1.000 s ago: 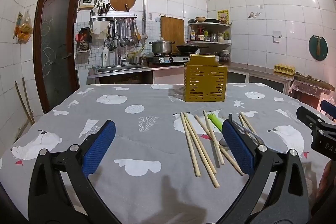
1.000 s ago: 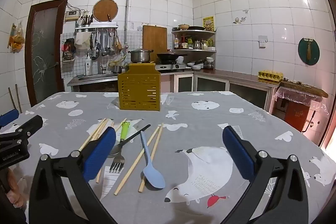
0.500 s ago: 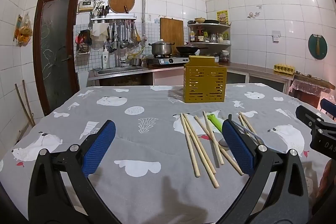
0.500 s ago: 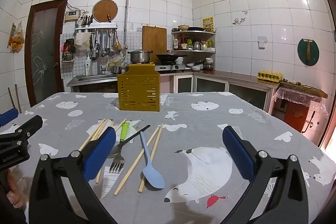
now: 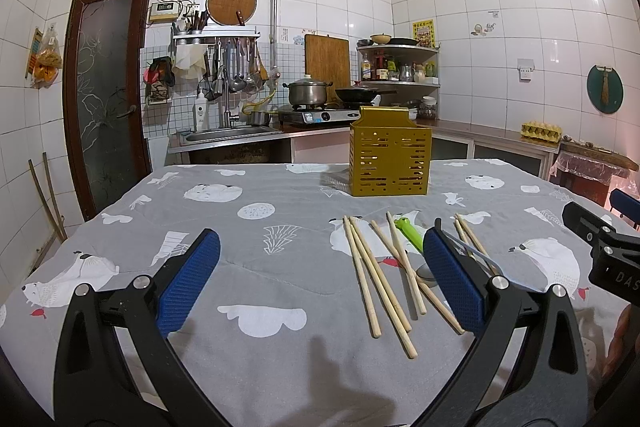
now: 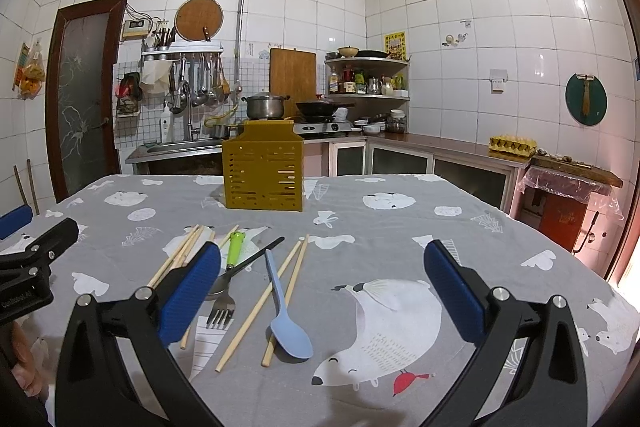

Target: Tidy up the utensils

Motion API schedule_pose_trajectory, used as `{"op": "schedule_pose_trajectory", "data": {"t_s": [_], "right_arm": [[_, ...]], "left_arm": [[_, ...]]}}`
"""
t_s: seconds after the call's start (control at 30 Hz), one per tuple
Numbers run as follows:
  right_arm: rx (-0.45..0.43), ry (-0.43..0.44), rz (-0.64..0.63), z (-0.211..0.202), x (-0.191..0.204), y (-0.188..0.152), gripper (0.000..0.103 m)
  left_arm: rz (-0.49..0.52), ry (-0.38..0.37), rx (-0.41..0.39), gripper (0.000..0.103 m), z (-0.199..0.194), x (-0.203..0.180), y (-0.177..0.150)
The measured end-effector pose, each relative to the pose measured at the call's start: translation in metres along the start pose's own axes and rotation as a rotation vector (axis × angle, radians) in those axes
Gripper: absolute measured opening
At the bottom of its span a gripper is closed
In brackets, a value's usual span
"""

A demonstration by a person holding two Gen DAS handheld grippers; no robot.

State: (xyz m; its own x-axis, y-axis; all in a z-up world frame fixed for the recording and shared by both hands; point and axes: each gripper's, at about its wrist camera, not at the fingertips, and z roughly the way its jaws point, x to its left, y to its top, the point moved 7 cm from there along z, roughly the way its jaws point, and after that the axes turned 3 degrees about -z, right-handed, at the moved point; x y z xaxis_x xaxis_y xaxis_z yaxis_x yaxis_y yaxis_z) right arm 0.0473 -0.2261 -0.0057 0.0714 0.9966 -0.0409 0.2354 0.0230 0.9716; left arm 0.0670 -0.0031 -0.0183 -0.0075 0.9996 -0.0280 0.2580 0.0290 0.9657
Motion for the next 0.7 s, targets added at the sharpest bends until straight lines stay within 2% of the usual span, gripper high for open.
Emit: {"op": "schedule_pose_trajectory", "data": {"t_s": [0.7], "right_arm": [[-0.005,-0.005,0.001,0.0004,0.0010,-0.0012,0.099]], "left_arm": [[0.002,0.000,-0.002,0.098,0.0001,0.0000,-0.0005]]}}
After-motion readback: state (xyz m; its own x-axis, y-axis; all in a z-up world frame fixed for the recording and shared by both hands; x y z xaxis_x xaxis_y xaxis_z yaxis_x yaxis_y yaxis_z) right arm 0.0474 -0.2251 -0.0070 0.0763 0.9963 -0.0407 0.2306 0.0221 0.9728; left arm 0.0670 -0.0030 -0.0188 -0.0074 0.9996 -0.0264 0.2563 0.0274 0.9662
